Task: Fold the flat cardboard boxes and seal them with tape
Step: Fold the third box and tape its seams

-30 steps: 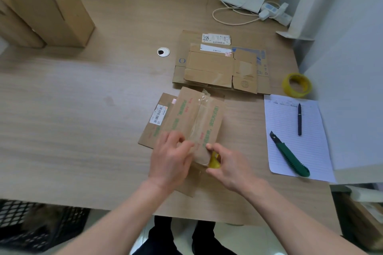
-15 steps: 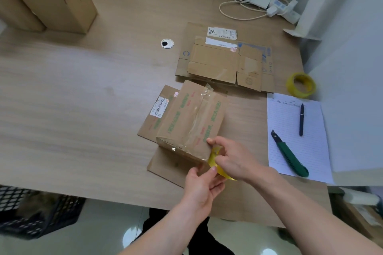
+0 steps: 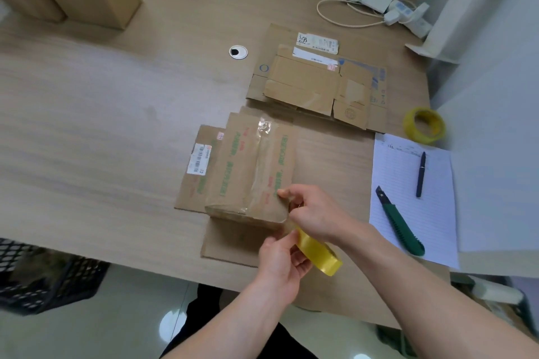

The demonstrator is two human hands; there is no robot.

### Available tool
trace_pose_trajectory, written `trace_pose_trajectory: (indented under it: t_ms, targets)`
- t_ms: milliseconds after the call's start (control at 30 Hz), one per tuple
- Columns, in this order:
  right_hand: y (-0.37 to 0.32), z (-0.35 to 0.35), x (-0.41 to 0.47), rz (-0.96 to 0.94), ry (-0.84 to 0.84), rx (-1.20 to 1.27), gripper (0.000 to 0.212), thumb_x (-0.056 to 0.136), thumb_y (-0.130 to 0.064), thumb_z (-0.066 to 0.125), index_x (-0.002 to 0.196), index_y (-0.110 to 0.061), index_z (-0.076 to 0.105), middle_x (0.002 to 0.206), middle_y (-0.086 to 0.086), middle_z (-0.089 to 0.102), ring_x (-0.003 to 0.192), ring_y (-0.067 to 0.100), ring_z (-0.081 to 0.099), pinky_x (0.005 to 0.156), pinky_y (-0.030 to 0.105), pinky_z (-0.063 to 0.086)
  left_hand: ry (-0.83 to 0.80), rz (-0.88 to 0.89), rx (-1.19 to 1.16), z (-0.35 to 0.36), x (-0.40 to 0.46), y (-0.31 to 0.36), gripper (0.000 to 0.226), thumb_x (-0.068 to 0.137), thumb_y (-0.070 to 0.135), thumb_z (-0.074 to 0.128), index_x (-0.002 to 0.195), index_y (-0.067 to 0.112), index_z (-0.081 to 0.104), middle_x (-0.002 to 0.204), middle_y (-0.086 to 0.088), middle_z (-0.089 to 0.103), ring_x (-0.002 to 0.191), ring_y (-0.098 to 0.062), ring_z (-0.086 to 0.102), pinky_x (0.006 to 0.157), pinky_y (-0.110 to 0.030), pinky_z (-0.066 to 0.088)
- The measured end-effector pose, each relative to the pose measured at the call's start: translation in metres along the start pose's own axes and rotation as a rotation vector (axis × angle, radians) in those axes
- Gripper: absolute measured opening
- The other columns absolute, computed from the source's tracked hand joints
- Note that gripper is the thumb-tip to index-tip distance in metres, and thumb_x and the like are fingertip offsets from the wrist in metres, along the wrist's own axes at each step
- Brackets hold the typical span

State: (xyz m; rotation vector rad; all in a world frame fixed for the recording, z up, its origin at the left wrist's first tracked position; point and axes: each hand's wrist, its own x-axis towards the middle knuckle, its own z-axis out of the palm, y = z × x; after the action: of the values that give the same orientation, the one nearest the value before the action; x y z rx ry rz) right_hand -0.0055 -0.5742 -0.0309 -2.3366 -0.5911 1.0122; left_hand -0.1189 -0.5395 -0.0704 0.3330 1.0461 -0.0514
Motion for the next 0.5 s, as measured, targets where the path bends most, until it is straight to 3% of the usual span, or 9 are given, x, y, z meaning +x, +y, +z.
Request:
trace_pose_trajectory:
  t_ms: [167,333,500]
  targets:
    - [0.003,0.005,0.006,-0.023,0.008,-0.015,0.062,0.074,-0.006,0.050,0.128,-0.035,0.064,0.068,-0.020,0.055,0.077,0.008,0.054,0.071,0.021,0.042,0.029,-0.012,0.016,-0.004,0.001,-0.003,0.006,0.092,0.015,0.064,0.087,0.014,0.061,0.075,-0.010,0.072,0.063,-0.023,0.070,0.061,-0.033,0.055]
    - [0.003,0.011,0.005,-0.038,0.040,0.032,0.060,0.077,-0.002,0.052,0.128,-0.031,0.064,0.065,-0.018,0.058,0.070,0.004,0.054,0.070,0.022,0.046,0.073,0.047,0.048,-0.007,-0.001,-0.001,0.008,0.089,0.011,0.061,0.087,0.009,0.069,0.081,-0.014,0.071,0.071,-0.026,0.070,0.071,-0.037,0.053]
    - [-0.003,0.020,0.000,-0.016,0.070,0.168,0.058,0.075,0.001,0.054,0.126,-0.024,0.067,0.058,-0.023,0.059,0.067,-0.005,0.058,0.067,0.013,0.045,0.056,0.119,0.037,-0.020,-0.006,0.011,0.020,0.086,0.006,0.056,0.096,-0.004,0.071,0.092,-0.022,0.066,0.086,-0.033,0.064,0.083,-0.042,0.052]
